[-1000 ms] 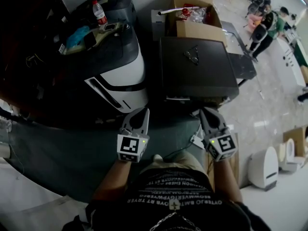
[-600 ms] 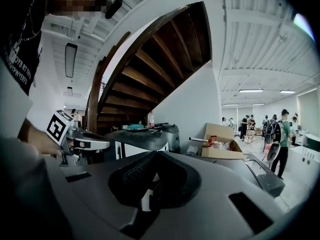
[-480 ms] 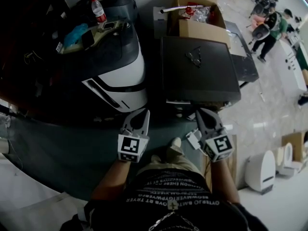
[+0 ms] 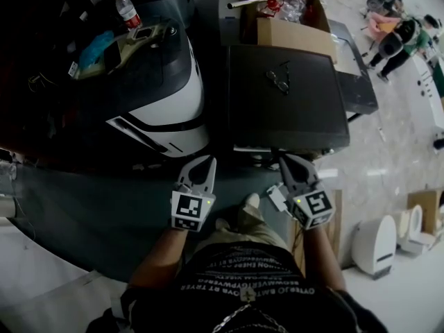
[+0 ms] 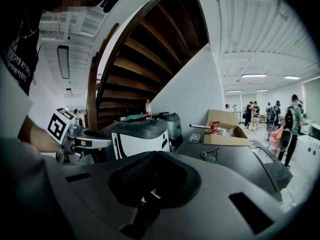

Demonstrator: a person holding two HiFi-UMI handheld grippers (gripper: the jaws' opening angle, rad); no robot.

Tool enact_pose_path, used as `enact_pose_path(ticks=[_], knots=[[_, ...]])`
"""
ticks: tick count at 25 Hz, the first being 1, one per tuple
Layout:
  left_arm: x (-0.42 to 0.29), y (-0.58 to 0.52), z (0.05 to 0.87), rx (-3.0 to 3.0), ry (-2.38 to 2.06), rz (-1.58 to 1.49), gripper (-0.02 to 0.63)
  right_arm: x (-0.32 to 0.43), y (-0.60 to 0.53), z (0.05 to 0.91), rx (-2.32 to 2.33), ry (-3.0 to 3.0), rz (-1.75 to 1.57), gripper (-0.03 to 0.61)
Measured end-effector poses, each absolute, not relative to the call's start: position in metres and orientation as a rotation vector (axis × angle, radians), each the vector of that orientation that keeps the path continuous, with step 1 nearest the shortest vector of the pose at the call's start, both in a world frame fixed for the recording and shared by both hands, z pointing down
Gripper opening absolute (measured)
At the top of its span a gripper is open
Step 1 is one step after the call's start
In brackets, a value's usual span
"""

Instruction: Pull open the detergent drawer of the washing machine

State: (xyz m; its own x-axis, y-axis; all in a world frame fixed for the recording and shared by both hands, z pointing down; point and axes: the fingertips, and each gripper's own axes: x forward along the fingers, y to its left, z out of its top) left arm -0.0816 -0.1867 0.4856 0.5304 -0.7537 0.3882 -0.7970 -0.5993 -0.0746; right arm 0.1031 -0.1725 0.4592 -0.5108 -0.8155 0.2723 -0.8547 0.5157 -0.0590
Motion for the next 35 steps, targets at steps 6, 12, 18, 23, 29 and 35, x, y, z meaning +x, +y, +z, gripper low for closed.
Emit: enact_pose_path(ticks=[6, 12, 18, 23, 29, 35], knots=[[-0.067, -0.208, 0.506, 2.620, -1.360, 0.638, 0.003, 0.118, -0.187, 0.486, 1.365, -2.475, 0.331, 0.002], [-0.061, -0.220, 0.549, 2.569, -1.297, 0.780, 0.005, 0.121, -0.197, 0.526, 1.280, -2.404, 0.356, 0.002], [-0.057, -0.231, 0.596, 2.522, -1.240, 0.909, 0.005, 0.125, -0.206, 0.571, 1.185, -2.333, 0.404, 0.002], [-0.053, -0.235, 0.639, 2.470, -1.160, 0.995, 0.005, 0.126, -0.210, 0.613, 1.108, -2.294, 0.455, 0.003], [-0.048, -0.236, 0.678, 2.417, -1.101, 1.074, 0.006, 0.130, -0.215, 0.645, 1.030, -2.247, 0.458, 0.002], [-0.048, -0.240, 0.711, 2.365, -1.045, 1.195, 0.068, 0.133, -0.218, 0.678, 0.935, -2.175, 0.503, 0.003]])
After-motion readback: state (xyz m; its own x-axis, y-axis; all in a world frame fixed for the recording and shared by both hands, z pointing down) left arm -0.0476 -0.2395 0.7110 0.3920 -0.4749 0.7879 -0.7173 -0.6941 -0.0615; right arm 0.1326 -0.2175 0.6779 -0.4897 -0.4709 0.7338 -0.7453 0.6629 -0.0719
